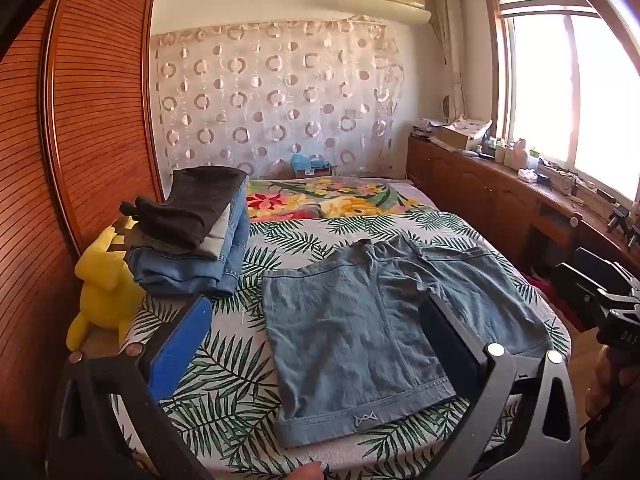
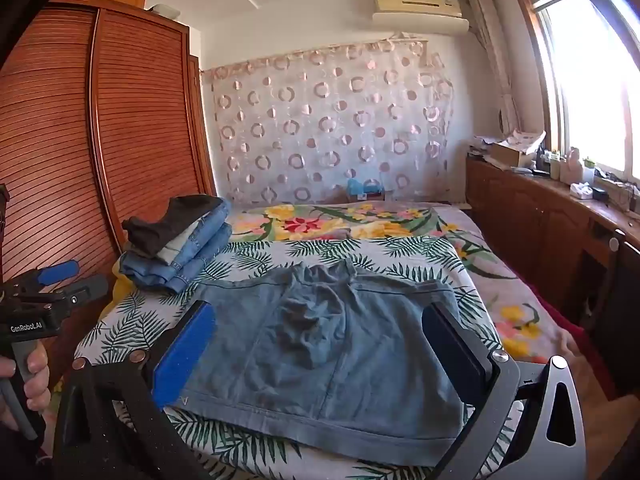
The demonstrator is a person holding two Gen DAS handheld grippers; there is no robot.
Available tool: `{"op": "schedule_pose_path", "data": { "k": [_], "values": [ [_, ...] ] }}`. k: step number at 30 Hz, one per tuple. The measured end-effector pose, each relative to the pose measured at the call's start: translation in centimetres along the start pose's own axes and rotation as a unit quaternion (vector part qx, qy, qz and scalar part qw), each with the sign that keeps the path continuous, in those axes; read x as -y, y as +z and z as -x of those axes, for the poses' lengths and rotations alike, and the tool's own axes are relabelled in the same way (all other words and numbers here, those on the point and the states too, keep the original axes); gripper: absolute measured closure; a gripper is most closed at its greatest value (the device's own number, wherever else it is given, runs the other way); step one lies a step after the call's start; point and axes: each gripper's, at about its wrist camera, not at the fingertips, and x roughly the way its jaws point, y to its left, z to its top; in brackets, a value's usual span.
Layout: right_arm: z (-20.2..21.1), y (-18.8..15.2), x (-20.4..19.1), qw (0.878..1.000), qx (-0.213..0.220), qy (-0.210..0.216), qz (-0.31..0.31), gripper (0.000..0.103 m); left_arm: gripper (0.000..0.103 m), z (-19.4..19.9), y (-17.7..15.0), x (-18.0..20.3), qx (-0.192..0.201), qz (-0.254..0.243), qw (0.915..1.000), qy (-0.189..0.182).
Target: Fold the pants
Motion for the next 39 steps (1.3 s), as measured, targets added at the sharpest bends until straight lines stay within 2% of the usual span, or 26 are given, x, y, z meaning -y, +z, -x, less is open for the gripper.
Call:
{"op": "schedule_pose_path", "data": {
  "k": [22, 39],
  "values": [
    [0.2, 0.0, 0.1, 1.000, -0.001, 0.000, -0.003, 0.000, 0.000, 0.1, 0.0, 0.4, 0.003, -0.010, 0.9999, 0.004],
    [0.2, 0.0, 0.0, 1.000, -0.001, 0.001, -0.002, 0.000, 0.000, 1.9, 1.6, 0.7, 0.012, -0.012, 0.9999, 0.002]
  ]
}}
